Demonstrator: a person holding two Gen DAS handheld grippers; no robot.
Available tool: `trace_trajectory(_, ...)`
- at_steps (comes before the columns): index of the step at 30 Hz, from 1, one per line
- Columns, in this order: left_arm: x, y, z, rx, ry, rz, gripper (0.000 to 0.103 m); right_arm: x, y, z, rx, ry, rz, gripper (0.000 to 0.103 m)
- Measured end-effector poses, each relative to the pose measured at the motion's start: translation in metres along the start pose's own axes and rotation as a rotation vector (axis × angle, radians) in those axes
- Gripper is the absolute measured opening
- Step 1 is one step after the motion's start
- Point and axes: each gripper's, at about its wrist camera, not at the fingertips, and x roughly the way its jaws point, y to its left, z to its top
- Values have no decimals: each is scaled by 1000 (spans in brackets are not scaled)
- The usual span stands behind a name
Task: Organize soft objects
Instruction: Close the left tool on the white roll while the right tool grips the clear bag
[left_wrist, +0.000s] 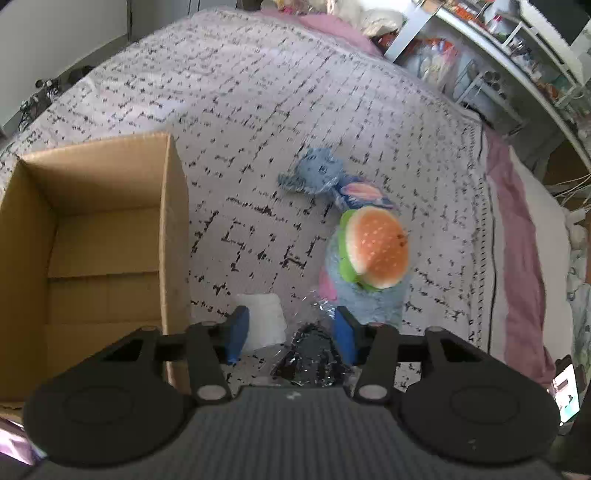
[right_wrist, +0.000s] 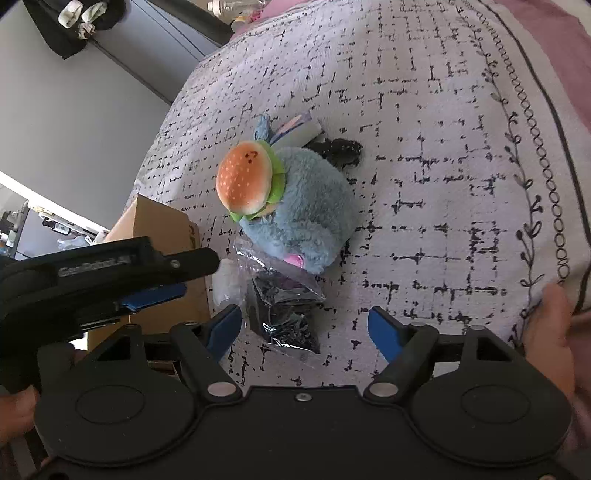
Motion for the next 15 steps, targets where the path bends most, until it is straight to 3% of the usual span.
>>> trace_trajectory(9,13,-1,7,-22,12,48,41,24,2,2,23,37,-8,68)
trace_trajectory(11,13,-1,9,-24,11,49,41,31,3,2,24,48,-12,59)
trace_trajectory(14,14,-4,9,-21,14,49,41,35,3,2,31,55,6,35)
trace_trajectory(15,14,-5,9,-19,17,51,41,35,4,2,29,53,14,32)
